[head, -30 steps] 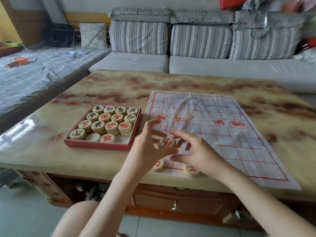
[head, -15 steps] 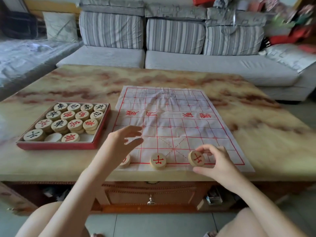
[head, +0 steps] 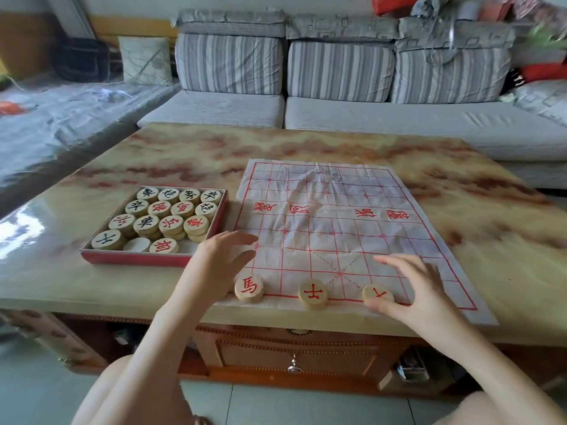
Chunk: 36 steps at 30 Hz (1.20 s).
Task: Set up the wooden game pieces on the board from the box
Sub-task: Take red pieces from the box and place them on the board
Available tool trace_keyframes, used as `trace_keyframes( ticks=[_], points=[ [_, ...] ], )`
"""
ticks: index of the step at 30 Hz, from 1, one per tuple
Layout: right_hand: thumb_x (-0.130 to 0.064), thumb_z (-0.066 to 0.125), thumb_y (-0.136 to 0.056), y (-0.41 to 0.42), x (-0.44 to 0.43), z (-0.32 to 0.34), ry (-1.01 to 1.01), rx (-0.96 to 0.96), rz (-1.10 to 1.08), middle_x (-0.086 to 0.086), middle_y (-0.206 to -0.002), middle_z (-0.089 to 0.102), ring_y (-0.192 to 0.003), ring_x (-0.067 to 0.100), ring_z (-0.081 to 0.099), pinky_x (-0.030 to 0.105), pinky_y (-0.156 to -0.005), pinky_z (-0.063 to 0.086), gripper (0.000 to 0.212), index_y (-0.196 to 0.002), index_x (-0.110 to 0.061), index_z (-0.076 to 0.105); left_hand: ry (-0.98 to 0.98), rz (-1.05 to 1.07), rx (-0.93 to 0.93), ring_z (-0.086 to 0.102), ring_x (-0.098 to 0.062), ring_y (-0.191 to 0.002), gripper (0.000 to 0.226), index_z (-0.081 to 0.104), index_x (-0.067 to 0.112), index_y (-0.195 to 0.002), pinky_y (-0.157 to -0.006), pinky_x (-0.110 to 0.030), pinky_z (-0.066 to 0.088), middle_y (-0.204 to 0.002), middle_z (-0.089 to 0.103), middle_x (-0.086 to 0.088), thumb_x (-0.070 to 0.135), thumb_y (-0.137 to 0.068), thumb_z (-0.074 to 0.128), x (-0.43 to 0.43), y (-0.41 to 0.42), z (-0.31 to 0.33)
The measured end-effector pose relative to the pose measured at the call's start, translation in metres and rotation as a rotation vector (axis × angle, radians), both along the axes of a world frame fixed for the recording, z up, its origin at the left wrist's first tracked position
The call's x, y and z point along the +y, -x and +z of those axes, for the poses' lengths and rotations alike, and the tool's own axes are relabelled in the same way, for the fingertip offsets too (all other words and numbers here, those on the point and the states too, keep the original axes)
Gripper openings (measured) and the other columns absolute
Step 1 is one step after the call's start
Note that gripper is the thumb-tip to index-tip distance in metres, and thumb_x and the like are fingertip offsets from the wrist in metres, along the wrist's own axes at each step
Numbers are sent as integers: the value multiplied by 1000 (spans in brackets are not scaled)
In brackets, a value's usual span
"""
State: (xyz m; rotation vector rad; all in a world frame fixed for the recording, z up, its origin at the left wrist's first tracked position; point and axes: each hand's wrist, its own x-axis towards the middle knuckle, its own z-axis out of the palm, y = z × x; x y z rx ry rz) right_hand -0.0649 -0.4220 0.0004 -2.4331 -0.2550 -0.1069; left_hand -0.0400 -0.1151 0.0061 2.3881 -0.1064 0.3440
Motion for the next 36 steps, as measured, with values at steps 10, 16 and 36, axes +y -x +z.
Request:
trace_keyframes(
  ticks=[10, 16, 36],
  points=[
    [-39, 62, -83, -15, 72, 19, -107, 165, 207, -15, -120, 41, -100, -23, 34, 22, -98, 21, 29, -110, -46, 55, -179, 440, 181, 62, -27, -95, 35, 64, 18, -103, -76, -34, 50, -99, 68, -7, 30, -72, 71, 121, -33, -11],
    [-45, 61, -82, -28, 81, 8, -162, 174, 218, -17, -123, 53, -119, -1, 43, 25, -100, 29, 24, -106, -48, 59, -370, 488, 274, 57, -32, -104, 64, 46, 12, -122, -77, -36, 46, -112, 61, -13, 30, -68, 76, 121, -52, -12],
    [-32, 63, -79, -136, 291, 0, 190, 0, 364, 8, -133, 46, -125, 28, 31, 34, -100, 31, 54, -128, -16, 49, 233, 444, -167, 59, -1, -87, 27, 66, 22, -95, -68, 3, 38, -96, 63, 14, 22, -70, 78, 97, 17, 2]
  ],
)
